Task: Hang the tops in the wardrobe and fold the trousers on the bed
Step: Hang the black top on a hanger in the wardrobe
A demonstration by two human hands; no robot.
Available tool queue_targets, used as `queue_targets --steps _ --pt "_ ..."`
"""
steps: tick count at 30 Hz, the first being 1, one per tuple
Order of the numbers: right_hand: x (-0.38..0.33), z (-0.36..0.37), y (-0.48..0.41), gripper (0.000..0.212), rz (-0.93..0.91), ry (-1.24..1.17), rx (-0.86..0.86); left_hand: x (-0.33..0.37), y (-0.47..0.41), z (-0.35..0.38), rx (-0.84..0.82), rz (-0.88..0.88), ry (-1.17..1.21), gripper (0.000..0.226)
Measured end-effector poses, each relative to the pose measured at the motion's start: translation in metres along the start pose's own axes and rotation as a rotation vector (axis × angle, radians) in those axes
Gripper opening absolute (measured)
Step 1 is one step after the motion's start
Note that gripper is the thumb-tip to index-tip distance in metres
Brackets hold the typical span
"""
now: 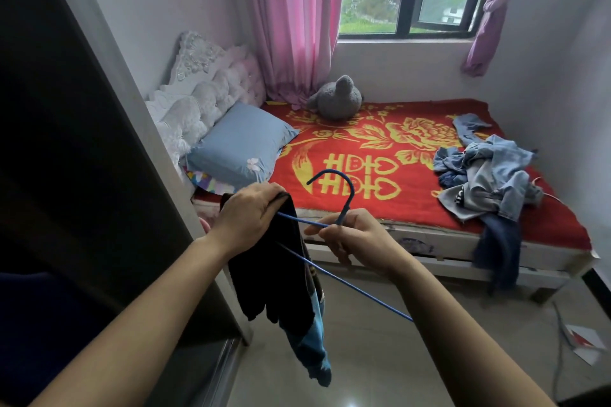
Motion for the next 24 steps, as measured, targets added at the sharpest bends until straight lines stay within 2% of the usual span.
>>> queue_targets --steps 3,7,10,15,20,24 --pt "-0.003 -0.015 0.005 0.016 -0.071 0.141 0.07 -0.008 0.001 -0.006 0.1 -0.061 -0.071 0.027" --pt "-0.003 -0.057 0.016 0.026 -0.122 0.319 0.303 -0.033 -0.001 -0.029 0.234 -0.187 -0.024 0.021" --pt "-0.002 -0.063 0.019 0.029 -0.153 0.319 0.379 -0.034 -0.005 -0.032 0.284 -0.268 0.041 0.019" --pt "-0.004 -0.026 0.004 0.028 -0.157 0.343 0.31 0.005 -0.018 -0.014 0.305 -0.288 0.224 0.017" --pt "0.006 -0.014 0.003 0.029 -0.174 0.347 0.444 0.012 -0.017 -0.011 0.333 -0.309 0.456 0.022" --pt "0.017 -0.011 0.0 0.029 -0.111 0.284 0.412 0.019 -0.013 -0.01 0.291 -0.249 0.529 0.023"
Point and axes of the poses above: each hand's wrist, its own y-axis away from the middle knuckle, its own z-axis out of the palm, x = y × z, the point moved 8 cm from there along -y, towards the middle knuckle, and after that the axes turned 6 degrees about z, right-handed, at the moved point
